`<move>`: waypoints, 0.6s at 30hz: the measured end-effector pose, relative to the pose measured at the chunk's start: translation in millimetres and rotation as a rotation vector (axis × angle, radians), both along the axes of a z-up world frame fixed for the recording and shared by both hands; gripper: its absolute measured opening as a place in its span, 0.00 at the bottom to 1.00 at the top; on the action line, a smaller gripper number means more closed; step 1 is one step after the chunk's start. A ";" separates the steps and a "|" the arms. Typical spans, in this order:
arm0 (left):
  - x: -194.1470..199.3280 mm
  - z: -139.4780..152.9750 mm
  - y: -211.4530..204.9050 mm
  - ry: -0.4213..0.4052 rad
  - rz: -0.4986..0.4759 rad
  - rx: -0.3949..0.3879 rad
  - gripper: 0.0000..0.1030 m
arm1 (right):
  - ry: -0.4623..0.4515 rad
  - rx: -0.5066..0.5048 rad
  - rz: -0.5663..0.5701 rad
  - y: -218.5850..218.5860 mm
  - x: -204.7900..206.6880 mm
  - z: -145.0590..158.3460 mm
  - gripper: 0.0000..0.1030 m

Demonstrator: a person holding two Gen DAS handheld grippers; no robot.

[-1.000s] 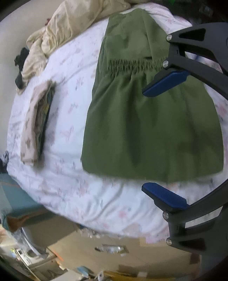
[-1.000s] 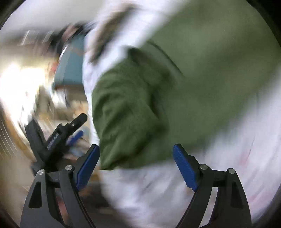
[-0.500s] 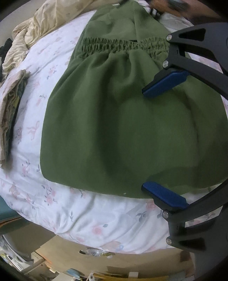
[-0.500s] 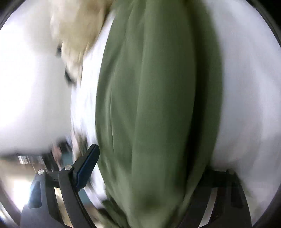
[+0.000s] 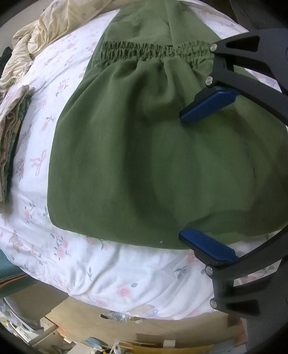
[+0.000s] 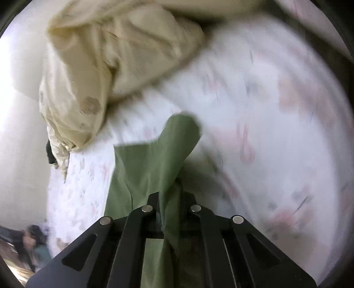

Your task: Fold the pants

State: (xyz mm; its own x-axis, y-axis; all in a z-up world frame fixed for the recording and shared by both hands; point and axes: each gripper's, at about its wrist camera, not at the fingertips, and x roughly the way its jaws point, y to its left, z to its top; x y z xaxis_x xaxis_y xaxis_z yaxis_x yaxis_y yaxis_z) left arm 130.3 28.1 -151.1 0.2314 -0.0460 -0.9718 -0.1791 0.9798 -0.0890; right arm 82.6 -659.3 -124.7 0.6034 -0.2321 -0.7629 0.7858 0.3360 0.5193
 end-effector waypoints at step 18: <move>-8.7 15.8 1.8 -0.031 -0.004 -0.004 0.93 | -0.394 -0.439 0.984 300.0 28.6 187.7 0.03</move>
State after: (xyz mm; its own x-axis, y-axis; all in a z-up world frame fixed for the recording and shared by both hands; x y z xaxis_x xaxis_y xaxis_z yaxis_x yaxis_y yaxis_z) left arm 121.6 29.9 -135.3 0.2608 -0.0512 -0.9640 -0.1726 0.9800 -0.0987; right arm 111.2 -359.3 63.0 0.8502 0.2731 -0.4502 -0.1090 0.9277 0.3570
